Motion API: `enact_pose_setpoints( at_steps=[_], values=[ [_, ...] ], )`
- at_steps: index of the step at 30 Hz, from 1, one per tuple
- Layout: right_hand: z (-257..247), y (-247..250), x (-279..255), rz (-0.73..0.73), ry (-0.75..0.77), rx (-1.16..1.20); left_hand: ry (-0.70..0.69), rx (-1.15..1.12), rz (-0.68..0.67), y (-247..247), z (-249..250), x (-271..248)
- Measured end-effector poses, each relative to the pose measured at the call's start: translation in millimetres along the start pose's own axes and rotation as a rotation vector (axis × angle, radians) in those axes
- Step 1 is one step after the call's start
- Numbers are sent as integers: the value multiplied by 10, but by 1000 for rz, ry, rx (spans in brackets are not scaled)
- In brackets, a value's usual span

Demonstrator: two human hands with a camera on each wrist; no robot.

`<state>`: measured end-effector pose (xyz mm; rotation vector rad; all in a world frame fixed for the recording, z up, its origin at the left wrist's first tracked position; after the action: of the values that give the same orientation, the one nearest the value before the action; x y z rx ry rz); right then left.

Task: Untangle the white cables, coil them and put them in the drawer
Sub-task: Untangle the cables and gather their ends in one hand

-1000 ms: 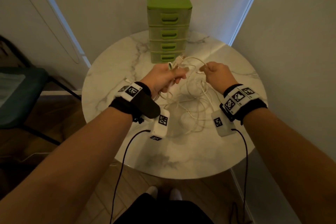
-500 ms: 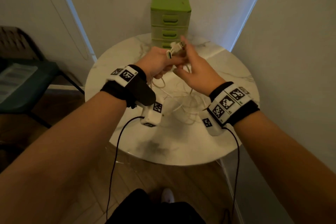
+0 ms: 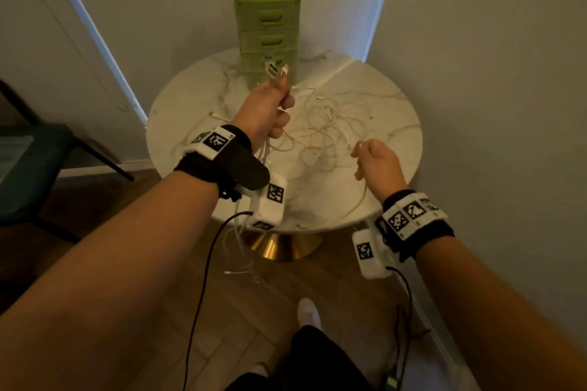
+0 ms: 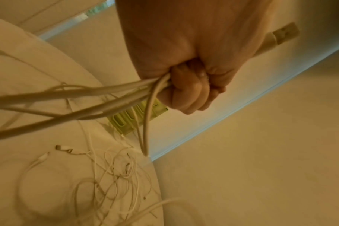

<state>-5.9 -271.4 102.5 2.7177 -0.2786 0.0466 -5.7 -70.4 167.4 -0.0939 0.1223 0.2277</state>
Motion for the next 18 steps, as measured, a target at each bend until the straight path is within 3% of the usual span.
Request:
enact_pose_setpoints(
  at_steps=[3, 5, 6, 7, 10, 11, 15, 18],
  values=[
    [517, -217, -542, -516, -189, -594, 33, -133, -69, -3, -51, -197],
    [786, -225, -886, -816, -236, -916, 42, -209, -125, -40, -43, -321],
    [823, -210, -955, -847, -201, -1015, 44, -229, -150, -71, -34, -383],
    [786, -183, -954, -775, -151, -1025, 50, -243, -172, -114, -33, -442],
    [405, -99, -842, -356, -55, -611, 75, -255, -228, -261, -99, -589],
    [250, -110, -835, -314, -55, -412, 86, -267, -247, -304, -120, -621],
    [-279, -347, -913, -444, -80, 125, 121, -299, -297, -466, -194, -683],
    [-366, -480, -914, -564, -46, 166, 111, -273, -307, -560, -211, -657]
  ],
)
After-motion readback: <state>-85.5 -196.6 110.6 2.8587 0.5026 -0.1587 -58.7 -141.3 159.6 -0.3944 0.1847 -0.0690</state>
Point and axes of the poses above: each hand's wrist, its own x-axis towards the middle knuckle, its own y-axis out of the back of the hand, z = x × y, the point moved 6 cm from there along x, towards the middle knuckle, and after that the axes turned 10 degrees about z, right-handed, at the moved point
